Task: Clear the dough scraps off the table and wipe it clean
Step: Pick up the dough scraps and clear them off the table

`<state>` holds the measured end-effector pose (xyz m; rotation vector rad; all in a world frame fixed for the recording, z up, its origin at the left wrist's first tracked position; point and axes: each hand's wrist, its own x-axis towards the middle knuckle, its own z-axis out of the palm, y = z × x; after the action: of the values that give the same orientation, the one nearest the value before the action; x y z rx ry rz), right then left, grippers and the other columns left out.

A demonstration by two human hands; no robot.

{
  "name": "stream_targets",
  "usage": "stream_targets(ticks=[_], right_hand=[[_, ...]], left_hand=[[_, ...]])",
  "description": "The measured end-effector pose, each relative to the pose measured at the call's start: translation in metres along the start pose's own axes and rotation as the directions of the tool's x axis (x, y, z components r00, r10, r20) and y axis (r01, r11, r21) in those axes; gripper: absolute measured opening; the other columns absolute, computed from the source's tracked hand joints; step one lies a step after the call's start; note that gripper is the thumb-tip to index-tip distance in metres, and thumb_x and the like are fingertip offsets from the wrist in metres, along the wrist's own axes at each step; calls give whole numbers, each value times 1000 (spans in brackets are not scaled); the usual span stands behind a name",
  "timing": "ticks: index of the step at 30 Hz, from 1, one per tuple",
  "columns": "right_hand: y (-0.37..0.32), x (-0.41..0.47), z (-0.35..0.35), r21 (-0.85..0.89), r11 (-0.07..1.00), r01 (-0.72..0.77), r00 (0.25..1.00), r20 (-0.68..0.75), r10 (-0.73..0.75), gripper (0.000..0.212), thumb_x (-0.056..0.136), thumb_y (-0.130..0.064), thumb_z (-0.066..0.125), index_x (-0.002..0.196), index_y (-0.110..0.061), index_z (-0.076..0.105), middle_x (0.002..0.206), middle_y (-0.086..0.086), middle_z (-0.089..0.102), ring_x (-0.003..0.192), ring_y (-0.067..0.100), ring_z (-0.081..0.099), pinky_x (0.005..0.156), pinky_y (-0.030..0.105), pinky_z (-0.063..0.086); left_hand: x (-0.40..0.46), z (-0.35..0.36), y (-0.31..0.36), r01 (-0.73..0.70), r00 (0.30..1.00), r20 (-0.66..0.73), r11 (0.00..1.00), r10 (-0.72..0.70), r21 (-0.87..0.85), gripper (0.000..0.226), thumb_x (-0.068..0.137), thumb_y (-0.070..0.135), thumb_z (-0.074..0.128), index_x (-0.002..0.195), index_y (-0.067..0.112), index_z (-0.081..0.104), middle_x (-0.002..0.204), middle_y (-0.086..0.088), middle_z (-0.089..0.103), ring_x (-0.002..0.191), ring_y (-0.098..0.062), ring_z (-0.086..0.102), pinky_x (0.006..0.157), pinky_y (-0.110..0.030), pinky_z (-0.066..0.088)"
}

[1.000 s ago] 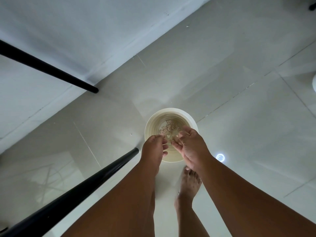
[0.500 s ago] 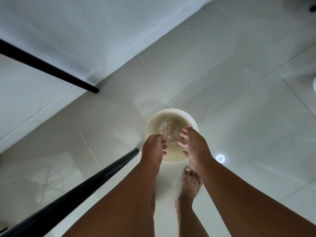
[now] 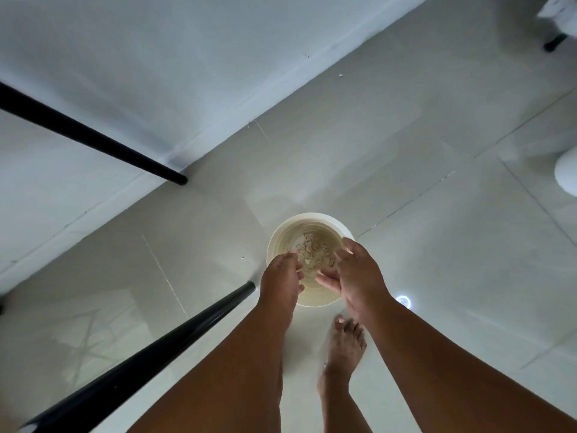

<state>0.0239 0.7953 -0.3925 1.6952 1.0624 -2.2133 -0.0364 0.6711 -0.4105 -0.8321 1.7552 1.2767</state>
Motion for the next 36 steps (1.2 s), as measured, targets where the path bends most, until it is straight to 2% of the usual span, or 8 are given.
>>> stream_targets(ticks=[3,6,9,12,18,23,28,36], right_hand=[[-6,-7,2,-40,999,34,999,-15,-35,59,94,18,38,135,-21,53,140,5,55,84,33,78,63,38,64],[-8,-8,1,-107,992,72,997,-2,-73,56,94,14,52,140,-19,52,140,0,58,78,28,79,62,36,64],[-11,-11,1,-168,982,90,996,15,-89,59,96,-9,70,149,-21,48,147,-1,55,103,26,74,79,46,65],[-14,-16,5,-177,984,33,999,6,-33,29,106,-35,54,134,-33,58,148,-1,54,110,25,70,85,54,62],[-9,-13,4,-95,994,-48,998,32,52,62,104,-66,30,155,-32,40,158,-5,47,139,26,51,104,61,48],[-13,-20,1,-105,994,-43,999,28,46,61,105,-62,33,156,-28,41,158,-3,48,140,24,51,110,55,45],[-35,-64,-2,-57,998,-24,999,26,25,51,107,-50,44,149,-22,48,151,-1,53,135,27,54,113,56,44],[-96,-171,4,-34,993,109,991,80,-106,34,106,-32,56,138,-22,54,134,0,62,119,24,64,99,50,55]], left_hand=[[-5,1,5,-35,999,2,999,35,12,17,101,31,53,100,23,68,101,1,73,91,-17,70,73,-34,53],[-6,0,8,-48,999,-6,999,48,18,17,100,31,54,98,24,68,100,2,74,92,-17,71,75,-35,54],[-6,-2,9,-47,999,-4,999,47,20,16,101,32,54,99,24,67,100,2,73,92,-17,70,77,-36,54],[-8,-6,10,-54,999,-4,998,54,25,16,103,34,54,100,24,67,102,2,72,92,-17,68,79,-36,54],[-14,-10,12,-59,998,7,998,59,30,21,105,36,49,100,25,66,105,4,71,97,-16,68,85,-38,53],[-27,-8,17,-55,998,2,998,55,31,18,105,36,50,100,26,64,109,3,70,103,-18,68,94,-44,55],[-70,-11,41,-76,997,10,997,76,-9,15,106,31,49,101,25,62,113,-1,70,101,-17,68,80,-36,55],[-192,-43,112,-184,981,34,975,189,-125,24,107,30,51,124,17,63,121,-7,70,110,-25,68,84,-38,58]])
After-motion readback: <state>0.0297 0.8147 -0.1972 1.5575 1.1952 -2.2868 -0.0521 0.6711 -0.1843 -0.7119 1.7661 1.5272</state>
